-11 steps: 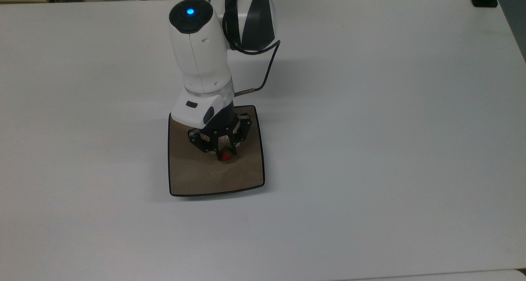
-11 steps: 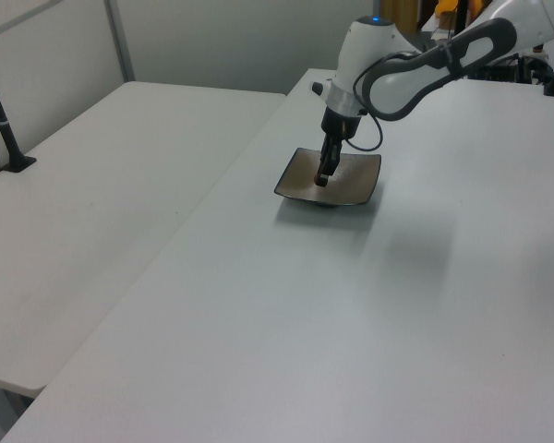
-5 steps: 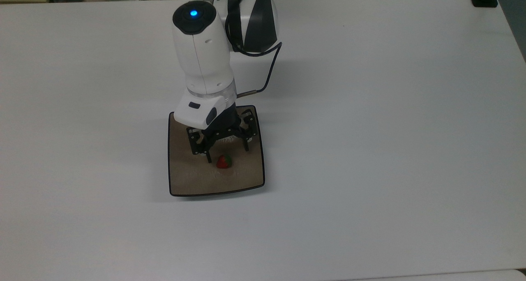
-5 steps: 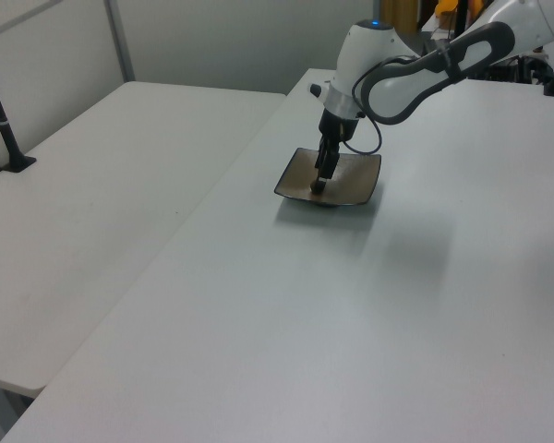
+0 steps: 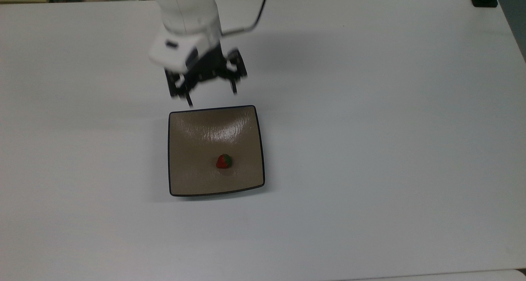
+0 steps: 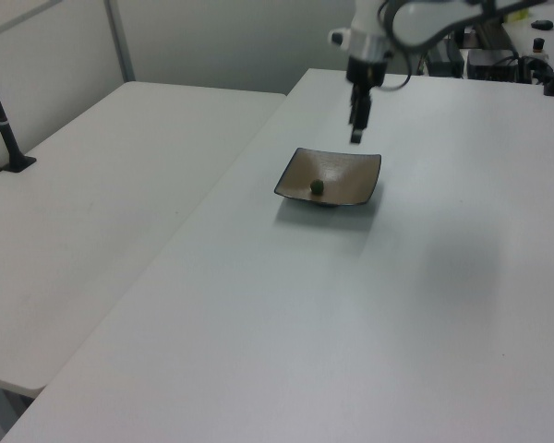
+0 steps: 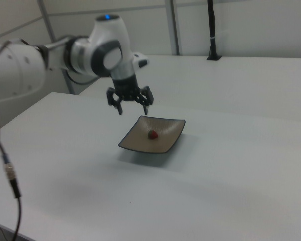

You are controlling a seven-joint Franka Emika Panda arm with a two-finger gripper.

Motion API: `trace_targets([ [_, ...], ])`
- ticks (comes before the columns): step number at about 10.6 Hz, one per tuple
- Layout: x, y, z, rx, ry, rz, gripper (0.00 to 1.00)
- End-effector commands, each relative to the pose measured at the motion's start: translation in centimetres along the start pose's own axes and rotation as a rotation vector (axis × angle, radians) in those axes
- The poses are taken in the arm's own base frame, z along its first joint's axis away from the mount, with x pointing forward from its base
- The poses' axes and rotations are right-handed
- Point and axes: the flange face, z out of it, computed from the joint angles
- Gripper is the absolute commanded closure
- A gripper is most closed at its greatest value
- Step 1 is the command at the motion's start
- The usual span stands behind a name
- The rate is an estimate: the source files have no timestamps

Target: Strawberries on a ceramic plate

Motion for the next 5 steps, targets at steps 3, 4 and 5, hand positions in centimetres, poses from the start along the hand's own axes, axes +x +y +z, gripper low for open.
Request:
trace_targets([
  [3,-7.0,-1.1,-10.8,-0.002,-0.092,0.175,0.0],
  [4,-7.7,-2.1,-12.1,-0.008,-0.107,0.284,0.0],
  [5,-7.9,-3.4,-12.8,-0.012,-0.122,0.352,0.0],
])
